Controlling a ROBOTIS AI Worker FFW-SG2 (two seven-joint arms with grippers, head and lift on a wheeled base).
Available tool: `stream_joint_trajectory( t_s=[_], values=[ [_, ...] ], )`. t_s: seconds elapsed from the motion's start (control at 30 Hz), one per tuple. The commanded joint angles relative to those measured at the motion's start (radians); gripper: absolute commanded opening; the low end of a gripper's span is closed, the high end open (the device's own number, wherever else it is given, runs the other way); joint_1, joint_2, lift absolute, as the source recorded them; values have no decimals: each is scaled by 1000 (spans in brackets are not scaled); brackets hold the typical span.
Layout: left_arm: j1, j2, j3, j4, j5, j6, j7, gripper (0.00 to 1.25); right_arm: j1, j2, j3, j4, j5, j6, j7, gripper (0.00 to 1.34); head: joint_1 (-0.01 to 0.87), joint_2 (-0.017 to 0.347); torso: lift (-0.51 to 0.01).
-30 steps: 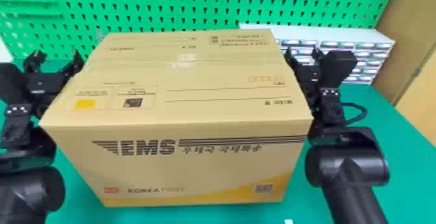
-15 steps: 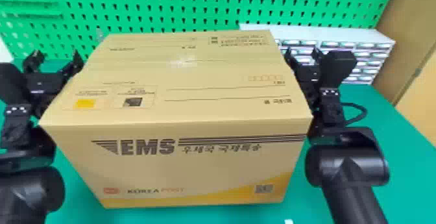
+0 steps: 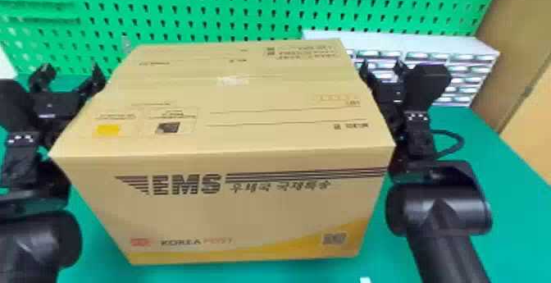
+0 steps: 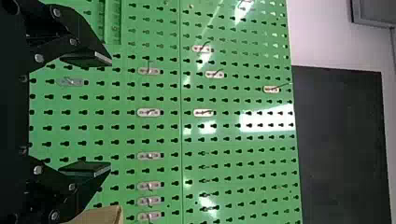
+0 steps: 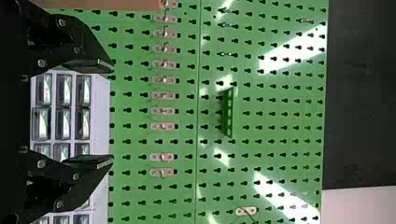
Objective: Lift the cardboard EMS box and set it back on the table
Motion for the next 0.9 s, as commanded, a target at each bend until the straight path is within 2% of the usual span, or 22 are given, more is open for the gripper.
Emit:
stream_joint_trajectory(
  t_s=[0.0,0.4,0.63,0.87],
  values=[
    [0,0,0,0,0,0,0,789,0,0,0,0,0,0,0,775,678,-14,-95],
    [0,0,-3,0,2,0,0,789,-2,0,-3,1,0,8,0,775,678,-14,-95],
    [17,0,-12,3,-6,23,0,789,25,-2,-13,29,-3,14,0,775,678,-14,-95],
    [41,0,-25,52,22,23,0,782,64,-18,-10,61,-11,19,2,775,678,-14,-95]
  ],
)
